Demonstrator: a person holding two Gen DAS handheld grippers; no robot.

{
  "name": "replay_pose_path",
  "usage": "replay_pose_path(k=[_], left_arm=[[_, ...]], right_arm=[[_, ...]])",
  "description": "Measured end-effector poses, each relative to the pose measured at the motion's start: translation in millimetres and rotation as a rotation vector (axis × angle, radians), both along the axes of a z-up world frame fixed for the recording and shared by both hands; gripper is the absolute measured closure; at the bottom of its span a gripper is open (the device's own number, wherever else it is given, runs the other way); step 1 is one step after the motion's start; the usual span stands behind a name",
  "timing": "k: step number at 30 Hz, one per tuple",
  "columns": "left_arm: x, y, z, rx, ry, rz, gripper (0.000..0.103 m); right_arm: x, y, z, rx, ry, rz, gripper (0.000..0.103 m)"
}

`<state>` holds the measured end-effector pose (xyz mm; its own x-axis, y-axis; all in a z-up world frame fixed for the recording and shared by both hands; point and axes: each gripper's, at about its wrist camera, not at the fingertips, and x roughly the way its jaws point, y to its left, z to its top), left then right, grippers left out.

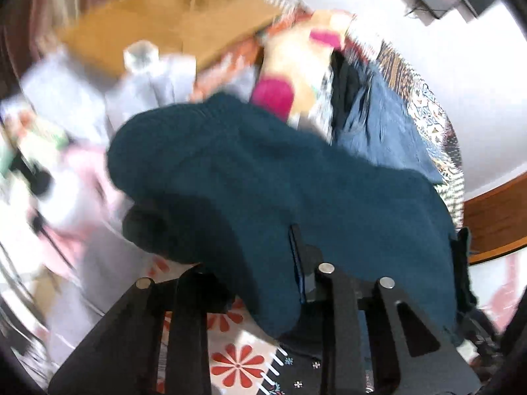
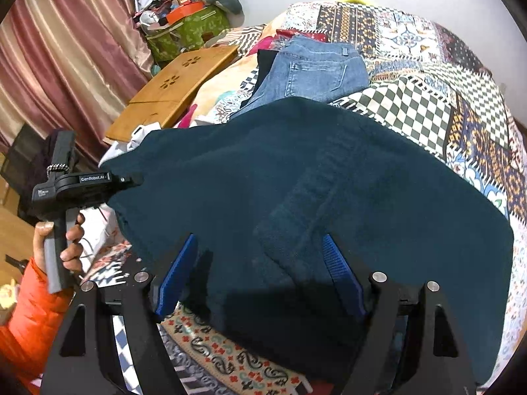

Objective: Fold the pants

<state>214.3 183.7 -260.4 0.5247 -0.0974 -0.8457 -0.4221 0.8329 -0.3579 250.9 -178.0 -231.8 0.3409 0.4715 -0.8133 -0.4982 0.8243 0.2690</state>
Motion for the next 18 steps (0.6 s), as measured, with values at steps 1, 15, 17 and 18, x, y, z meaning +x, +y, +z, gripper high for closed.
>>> replay_pose_path(k=[1, 15, 17, 18], left_arm=[[-0.7, -5.3, 17.1, 0.077, -0.03, -0.004, 0.077], [0.0, -98.1, 191.9, 0.48, -0.421, -0.129, 0.08], [4.3, -122.8, 209.9, 0.483, -0.466, -0.166, 0.08], [7.9, -133.9, 216.6, 0.482, -0.481, -0.186, 0.08]], right_arm=[[-0.7, -2.0, 2.1, 0.009, 0.006, -0.003, 0.028], [-21.0, -83.5, 31.3, 0.111, -0.06, -0.149, 0.028], [-23.4, -98.0, 29.7, 0.114, -0.059, -0.18, 0.028], [-25.0, -107.6, 27.9, 0.118, -0.058, -0.2, 0.028]])
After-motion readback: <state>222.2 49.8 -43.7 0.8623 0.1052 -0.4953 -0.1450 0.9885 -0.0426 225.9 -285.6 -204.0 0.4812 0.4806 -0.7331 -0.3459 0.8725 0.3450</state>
